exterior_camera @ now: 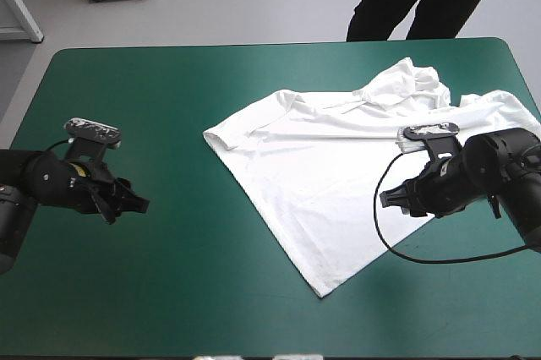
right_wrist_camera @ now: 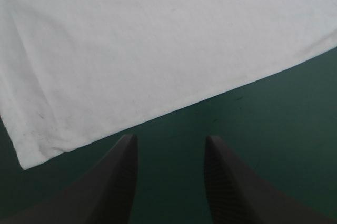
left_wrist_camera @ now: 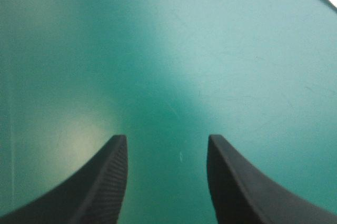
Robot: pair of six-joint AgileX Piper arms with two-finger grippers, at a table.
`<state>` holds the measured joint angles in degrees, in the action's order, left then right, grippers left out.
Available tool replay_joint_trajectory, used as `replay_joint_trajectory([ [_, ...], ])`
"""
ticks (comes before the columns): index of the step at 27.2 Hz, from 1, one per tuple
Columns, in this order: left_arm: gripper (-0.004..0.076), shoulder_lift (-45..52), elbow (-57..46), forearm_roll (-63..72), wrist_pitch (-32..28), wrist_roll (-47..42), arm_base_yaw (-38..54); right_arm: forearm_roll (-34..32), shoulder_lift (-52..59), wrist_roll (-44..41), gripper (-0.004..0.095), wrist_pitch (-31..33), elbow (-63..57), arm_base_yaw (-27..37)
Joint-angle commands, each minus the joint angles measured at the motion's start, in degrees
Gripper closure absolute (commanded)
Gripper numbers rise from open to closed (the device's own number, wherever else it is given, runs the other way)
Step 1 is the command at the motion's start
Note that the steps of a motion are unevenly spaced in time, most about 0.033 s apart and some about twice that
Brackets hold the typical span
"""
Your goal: Fold the cloth
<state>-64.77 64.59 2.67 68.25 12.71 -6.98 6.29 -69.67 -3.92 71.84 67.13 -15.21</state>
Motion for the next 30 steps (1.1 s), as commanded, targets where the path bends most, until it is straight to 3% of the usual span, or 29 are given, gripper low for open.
replay_joint_trajectory([
  [1,0.0376,-5.20,3.94,-0.69,-5.01,0.13,-3.66,-0.44,1.44,-0.51,0.0521,-0.54,1.01,-0.06],
  [9,0.0374,-22.74,21.42,-1.80,-5.33,2.53,-7.43,-0.66,1.44,-0.51,0.0521,-1.13,1.01,-0.06],
  [17,0.0292,-39.24,38.32,-3.29,1.82,3.75,-7.44,-1.05,1.44,-0.51,0.0521,-1.62,1.01,-0.06],
  [26,0.0292,-47.52,46.90,-2.67,-0.36,4.58,-7.44,-4.69,1.33,-0.57,0.0531,-1.65,1.01,-0.06],
  [30,0.0292,-52.20,51.42,0.03,-0.36,5.68,-7.52,-6.60,1.11,-0.57,0.0602,-1.65,1.01,-0.06],
])
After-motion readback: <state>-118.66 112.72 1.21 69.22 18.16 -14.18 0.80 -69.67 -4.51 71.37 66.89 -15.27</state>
